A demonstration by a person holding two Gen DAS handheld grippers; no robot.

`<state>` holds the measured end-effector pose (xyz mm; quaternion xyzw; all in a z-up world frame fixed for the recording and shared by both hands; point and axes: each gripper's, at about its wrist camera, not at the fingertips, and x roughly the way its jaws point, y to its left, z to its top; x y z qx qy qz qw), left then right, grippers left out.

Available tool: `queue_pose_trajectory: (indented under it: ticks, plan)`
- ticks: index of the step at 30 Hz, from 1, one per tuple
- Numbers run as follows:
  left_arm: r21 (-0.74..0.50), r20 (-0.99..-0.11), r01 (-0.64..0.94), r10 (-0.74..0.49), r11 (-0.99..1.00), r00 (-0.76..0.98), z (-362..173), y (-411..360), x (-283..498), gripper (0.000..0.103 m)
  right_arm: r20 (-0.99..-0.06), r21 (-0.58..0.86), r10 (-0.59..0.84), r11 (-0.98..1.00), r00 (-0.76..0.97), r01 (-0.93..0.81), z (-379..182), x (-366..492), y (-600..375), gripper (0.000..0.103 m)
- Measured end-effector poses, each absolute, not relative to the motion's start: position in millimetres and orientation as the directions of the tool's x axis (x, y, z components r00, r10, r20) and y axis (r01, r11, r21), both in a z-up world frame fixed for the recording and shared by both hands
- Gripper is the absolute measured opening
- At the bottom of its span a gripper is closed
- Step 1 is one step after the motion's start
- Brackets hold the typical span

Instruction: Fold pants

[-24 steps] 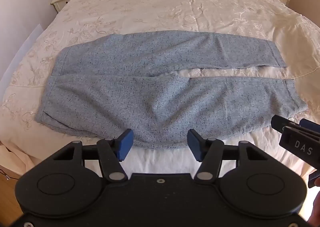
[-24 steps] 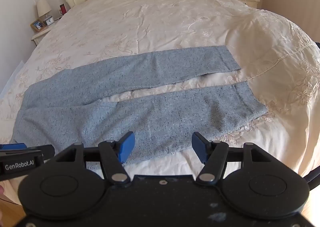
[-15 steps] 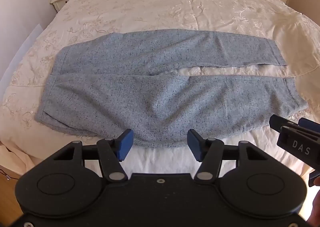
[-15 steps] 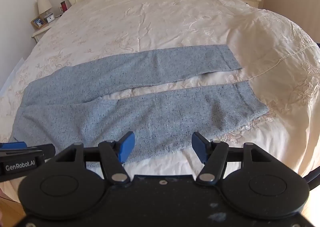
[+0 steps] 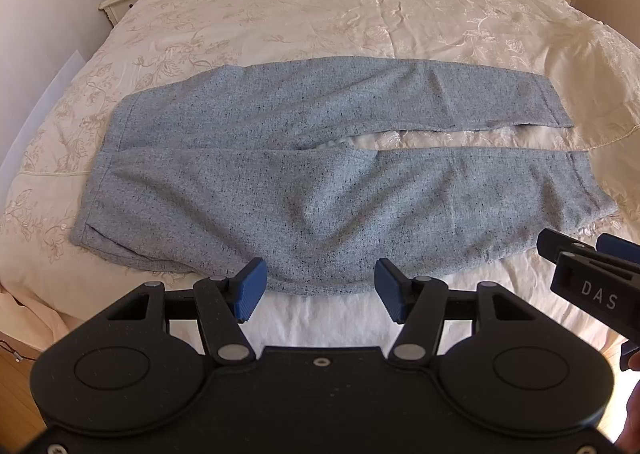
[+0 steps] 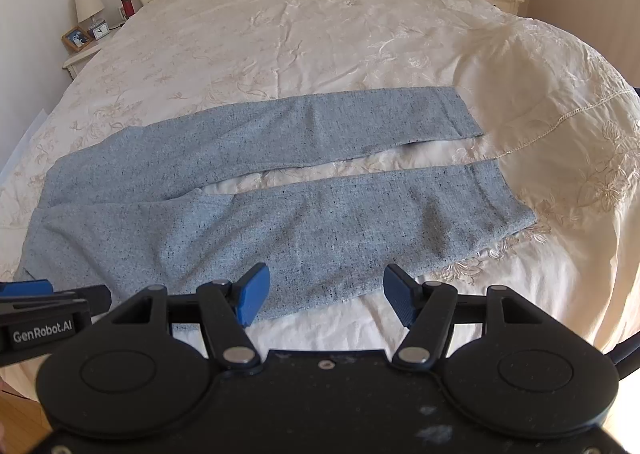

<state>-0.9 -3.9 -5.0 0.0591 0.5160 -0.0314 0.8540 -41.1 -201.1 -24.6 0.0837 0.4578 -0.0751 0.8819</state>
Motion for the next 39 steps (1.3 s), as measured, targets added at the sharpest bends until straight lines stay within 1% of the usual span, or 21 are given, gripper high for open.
queue_pose_trajectory:
  ticks: [39]
  plan:
    - [0.064, -0.901, 0.113, 0.009, 0.992, 0.434, -10.9, -8.8, 1.8, 0.063, -0.832, 0.074, -0.036, 0.982, 0.553, 0.176, -28.1, -34.4, -199.4, 0.067]
